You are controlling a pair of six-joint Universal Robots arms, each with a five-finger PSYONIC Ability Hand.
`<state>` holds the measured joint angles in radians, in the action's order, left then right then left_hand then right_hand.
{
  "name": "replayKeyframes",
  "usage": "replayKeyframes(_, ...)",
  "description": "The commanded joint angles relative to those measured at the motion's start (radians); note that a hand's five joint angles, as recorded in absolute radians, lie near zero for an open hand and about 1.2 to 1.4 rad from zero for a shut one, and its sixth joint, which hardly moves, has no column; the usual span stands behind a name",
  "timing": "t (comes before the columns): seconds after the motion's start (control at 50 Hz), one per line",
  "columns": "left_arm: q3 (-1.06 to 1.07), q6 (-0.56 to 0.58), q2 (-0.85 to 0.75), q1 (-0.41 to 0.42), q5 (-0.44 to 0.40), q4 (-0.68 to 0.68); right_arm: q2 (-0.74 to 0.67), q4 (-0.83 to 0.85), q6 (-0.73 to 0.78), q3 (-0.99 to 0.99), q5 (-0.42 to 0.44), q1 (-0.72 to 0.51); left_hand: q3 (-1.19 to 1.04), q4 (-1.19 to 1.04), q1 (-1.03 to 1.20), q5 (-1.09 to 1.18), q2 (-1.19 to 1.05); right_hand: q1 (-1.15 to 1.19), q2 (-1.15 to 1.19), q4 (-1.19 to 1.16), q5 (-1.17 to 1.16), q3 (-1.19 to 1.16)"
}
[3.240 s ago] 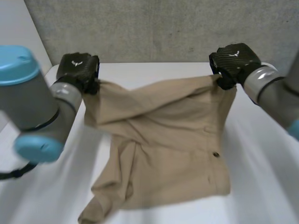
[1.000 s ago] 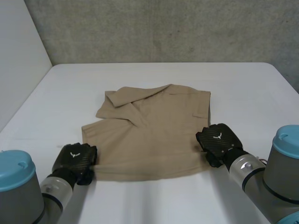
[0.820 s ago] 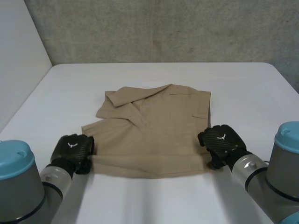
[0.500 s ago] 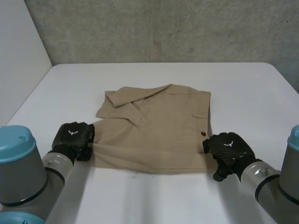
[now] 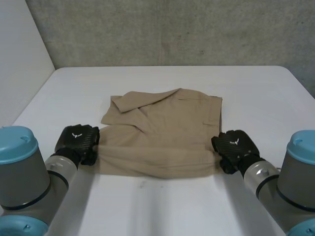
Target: Fold the shorts.
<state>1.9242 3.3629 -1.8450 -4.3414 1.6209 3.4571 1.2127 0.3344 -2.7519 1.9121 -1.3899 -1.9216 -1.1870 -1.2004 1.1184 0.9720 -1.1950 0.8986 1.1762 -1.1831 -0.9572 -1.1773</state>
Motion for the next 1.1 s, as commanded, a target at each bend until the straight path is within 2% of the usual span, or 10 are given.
replayKeyframes(0.02,-0.022,0.003,0.047,0.002,0.001,-0.047,0.037,-0.043,-0.009,-0.073,-0.009,0.001,-0.209,-0.196,0.278,0.250,-0.201,0.498,0.220,-0.213,-0.264,-0.219)
replayKeyframes(0.26,-0.037,0.001,0.378,0.011,-0.018,-0.400,0.359,-0.480,0.086,-0.217,-0.011,0.021,-0.209,-0.196,0.278,0.250,-0.201,0.498,0.220,-0.213,-0.264,-0.219)
replayKeyframes(0.36,-0.065,-0.005,0.565,0.012,-0.116,-0.515,0.488,-0.534,0.113,-0.249,-0.003,0.024,-0.209,-0.196,0.278,0.250,-0.201,0.498,0.220,-0.213,-0.264,-0.219)
replayKeyframes(0.44,-0.042,-0.013,0.613,0.002,-0.194,-0.538,0.492,-0.554,0.150,-0.232,-0.004,0.032,-0.209,-0.196,0.278,0.250,-0.201,0.498,0.220,-0.213,-0.264,-0.219)
replayKeyframes(0.56,0.022,-0.013,0.590,0.003,-0.227,-0.535,0.466,-0.574,0.178,-0.183,-0.009,0.044,-0.209,-0.196,0.278,0.250,-0.201,0.498,0.220,-0.213,-0.264,-0.219)
replayKeyframes(0.7,0.024,-0.002,0.342,0.014,-0.214,-0.524,0.266,-0.598,0.284,-0.182,-0.017,0.047,-0.209,-0.196,0.278,0.250,-0.201,0.498,0.220,-0.213,-0.264,-0.219)
replayKeyframes(0.78,-0.060,0.004,0.218,0.014,-0.205,-0.489,0.240,-0.588,0.284,-0.214,-0.009,0.041,-0.209,-0.196,0.278,0.250,-0.201,0.498,0.220,-0.213,-0.264,-0.219)
replayKeyframes(0.92,-0.415,0.044,0.099,0.016,-0.118,-0.368,0.169,-0.434,0.195,-0.459,-0.032,0.035,-0.209,-0.196,0.278,0.250,-0.201,0.498,0.220,-0.213,-0.264,-0.219)
replayKeyframes(1.02,-0.811,0.038,0.093,0.045,0.017,-0.317,0.176,-0.246,0.026,-0.703,-0.110,0.033,-0.209,-0.196,0.278,0.250,-0.201,0.498,0.220,-0.213,-0.264,-0.219)
replayKeyframes(1.1,-0.878,0.039,0.108,0.058,0.030,-0.282,0.200,-0.164,-0.018,-0.729,-0.121,0.030,-0.209,-0.196,0.278,0.250,-0.201,0.498,0.220,-0.213,-0.264,-0.219)
